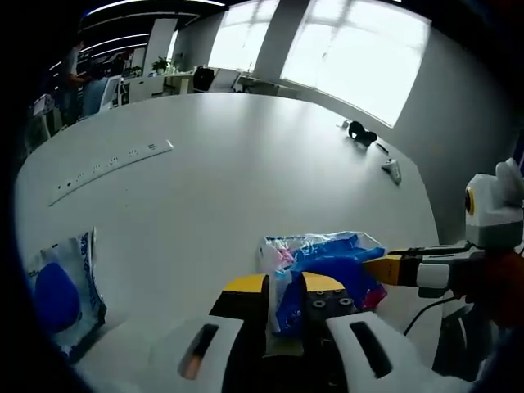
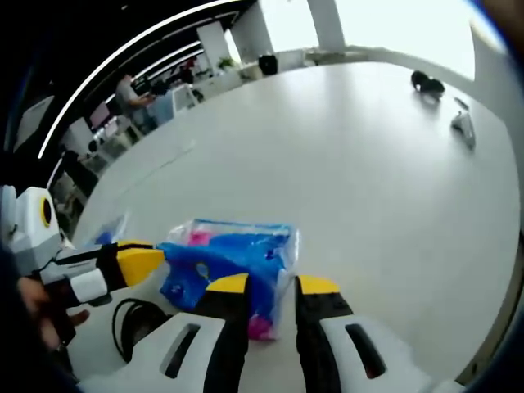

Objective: Arrange the tabletop items into an orderly group along one side of the table until the central work area is clear of visible clutter.

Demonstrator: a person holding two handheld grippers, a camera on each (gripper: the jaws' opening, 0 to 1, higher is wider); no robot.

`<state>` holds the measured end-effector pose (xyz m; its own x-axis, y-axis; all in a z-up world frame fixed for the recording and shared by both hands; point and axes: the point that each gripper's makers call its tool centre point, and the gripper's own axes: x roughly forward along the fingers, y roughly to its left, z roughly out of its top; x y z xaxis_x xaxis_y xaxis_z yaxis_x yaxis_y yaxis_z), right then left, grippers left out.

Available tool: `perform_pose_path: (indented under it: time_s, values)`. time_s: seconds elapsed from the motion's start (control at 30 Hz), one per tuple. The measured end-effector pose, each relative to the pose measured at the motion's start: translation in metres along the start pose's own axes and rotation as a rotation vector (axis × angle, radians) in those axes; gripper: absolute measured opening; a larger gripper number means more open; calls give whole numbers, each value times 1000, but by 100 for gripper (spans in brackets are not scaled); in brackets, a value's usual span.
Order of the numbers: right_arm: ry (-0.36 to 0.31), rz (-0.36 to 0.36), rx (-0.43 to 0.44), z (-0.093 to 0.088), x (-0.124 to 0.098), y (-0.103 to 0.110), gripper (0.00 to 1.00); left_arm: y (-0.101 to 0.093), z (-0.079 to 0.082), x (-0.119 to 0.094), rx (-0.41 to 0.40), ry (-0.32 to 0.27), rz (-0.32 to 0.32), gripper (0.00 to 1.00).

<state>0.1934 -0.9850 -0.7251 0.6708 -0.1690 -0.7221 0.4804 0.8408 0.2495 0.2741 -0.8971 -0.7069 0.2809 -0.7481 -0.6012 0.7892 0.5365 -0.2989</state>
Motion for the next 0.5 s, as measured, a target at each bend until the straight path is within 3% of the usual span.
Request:
perform_pose_path:
  time_s: [0.5]
  values:
    - [7,-7,-12,2,2,0,12,-1,-1,2,-4,5,-4,7]
